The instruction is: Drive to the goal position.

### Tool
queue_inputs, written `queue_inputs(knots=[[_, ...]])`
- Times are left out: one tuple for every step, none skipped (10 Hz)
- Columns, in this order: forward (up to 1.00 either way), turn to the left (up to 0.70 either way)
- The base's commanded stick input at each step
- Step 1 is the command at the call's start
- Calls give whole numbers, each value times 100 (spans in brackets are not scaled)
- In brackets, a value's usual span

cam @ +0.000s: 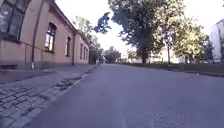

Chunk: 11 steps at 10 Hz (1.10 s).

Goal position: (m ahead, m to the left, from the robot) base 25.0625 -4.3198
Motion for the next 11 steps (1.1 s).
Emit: queue_inputs(knots=[[70, 0], [70, 0], [70, 0], [70, 0], [70, 0], [70, 0], [70, 0], [70, 0], [70, 0], [70, 0], [70, 0]])
